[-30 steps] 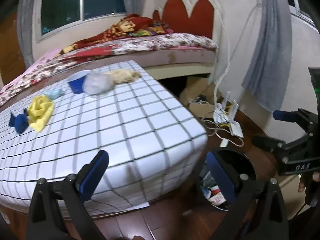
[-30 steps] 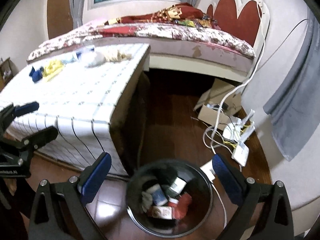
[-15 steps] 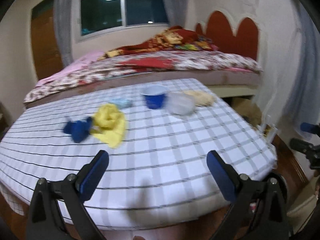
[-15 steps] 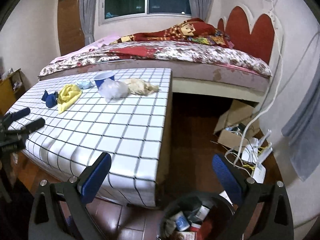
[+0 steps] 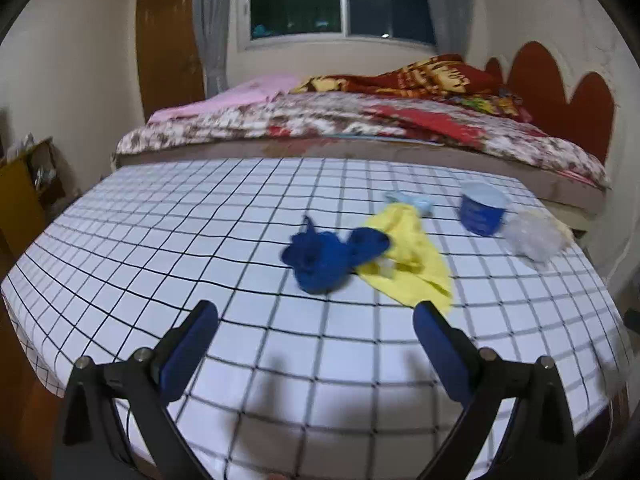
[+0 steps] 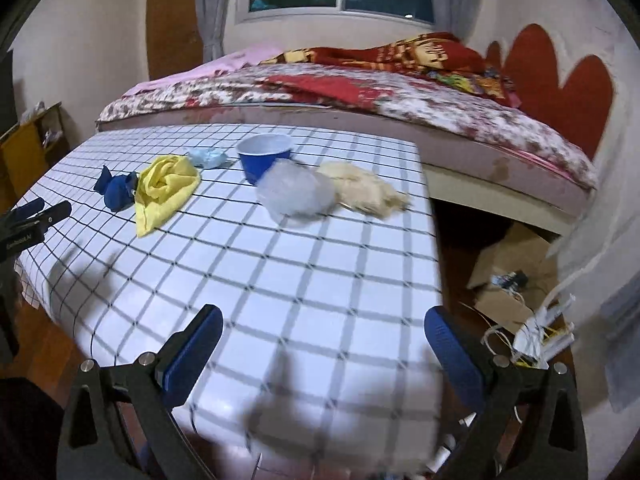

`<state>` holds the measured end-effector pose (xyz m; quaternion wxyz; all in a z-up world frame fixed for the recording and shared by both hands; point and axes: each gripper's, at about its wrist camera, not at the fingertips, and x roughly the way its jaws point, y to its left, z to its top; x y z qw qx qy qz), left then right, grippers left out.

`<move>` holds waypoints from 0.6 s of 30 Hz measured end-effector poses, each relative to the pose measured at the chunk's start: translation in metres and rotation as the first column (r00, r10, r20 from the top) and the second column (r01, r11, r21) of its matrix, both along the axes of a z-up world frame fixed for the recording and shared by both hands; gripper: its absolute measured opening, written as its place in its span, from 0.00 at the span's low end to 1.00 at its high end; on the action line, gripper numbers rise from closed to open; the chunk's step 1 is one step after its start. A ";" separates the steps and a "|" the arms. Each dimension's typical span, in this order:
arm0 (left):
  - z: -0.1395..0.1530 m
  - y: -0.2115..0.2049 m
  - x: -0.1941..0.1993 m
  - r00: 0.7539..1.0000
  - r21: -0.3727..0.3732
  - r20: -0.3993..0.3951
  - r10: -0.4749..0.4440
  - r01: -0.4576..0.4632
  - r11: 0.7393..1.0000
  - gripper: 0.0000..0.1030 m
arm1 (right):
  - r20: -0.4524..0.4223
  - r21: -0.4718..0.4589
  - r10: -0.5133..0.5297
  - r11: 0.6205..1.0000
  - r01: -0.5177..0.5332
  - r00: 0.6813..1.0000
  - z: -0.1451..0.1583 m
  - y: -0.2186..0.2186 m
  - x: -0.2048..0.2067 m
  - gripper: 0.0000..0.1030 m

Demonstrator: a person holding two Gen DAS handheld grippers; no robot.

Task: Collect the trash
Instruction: 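Grasp the blue cloth with the left tool while the right tool grasps the clear plastic bag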

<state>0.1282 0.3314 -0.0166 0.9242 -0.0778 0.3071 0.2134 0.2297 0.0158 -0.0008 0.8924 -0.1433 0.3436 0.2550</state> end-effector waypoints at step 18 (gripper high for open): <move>-0.037 0.057 0.084 0.993 -0.195 -0.077 -0.085 0.068 0.978 0.54 | -0.135 -0.035 -0.037 0.999 0.033 0.990 -0.039 0.101 0.121 0.72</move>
